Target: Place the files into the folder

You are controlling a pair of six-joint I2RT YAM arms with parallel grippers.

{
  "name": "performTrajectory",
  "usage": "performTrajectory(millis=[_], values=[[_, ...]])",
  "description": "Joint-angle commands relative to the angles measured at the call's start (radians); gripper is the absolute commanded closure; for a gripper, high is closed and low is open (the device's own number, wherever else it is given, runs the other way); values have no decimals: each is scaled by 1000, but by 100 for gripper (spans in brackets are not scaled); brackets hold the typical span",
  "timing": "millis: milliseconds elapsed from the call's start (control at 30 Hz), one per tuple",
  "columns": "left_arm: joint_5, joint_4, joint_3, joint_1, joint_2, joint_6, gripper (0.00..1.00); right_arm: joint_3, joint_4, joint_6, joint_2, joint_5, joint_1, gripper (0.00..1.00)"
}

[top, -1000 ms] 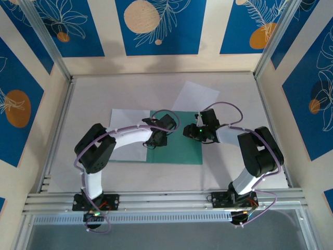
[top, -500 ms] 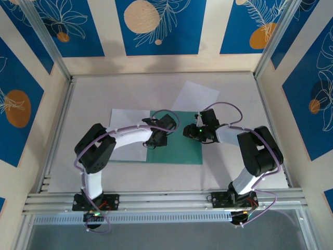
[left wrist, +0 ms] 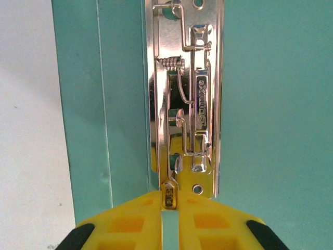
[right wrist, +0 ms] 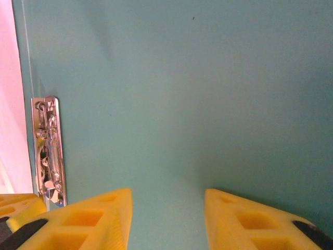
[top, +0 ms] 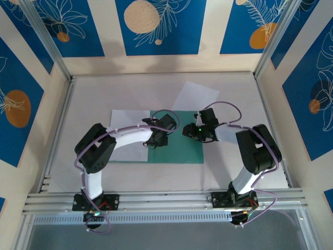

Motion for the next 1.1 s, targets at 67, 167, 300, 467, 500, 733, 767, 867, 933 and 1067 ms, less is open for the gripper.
performTrajectory(millis=[67, 167, 300, 467, 500, 733, 767, 867, 933, 1067], values=[[33, 31, -24, 9, 33, -19, 88, 26, -39, -7, 27, -24, 4, 58], [42, 45, -34, 10, 41, -24, 88, 29, -47, -5, 35, -22, 4, 58], [48, 53, -39, 9, 48, -24, 88, 34, -57, -4, 42, -22, 8, 58], [58, 70, -41, 9, 48, -24, 88, 41, -67, -2, 50, -27, 13, 58], [60, 74, -41, 9, 48, -23, 88, 41, -68, -1, 52, -30, 13, 58], [70, 90, -45, 9, 63, -21, 89, 44, -78, 0, 63, -44, 16, 58], [79, 101, -49, 9, 64, -21, 89, 45, -78, 0, 65, -44, 17, 58], [111, 134, -57, 9, 72, -17, 89, 44, -75, 2, 70, -50, 18, 58], [119, 145, -61, 9, 72, -14, 89, 52, -77, 3, 81, -54, 18, 58], [120, 154, -64, 9, 51, -6, 90, 55, -79, 3, 88, -59, 23, 58]])
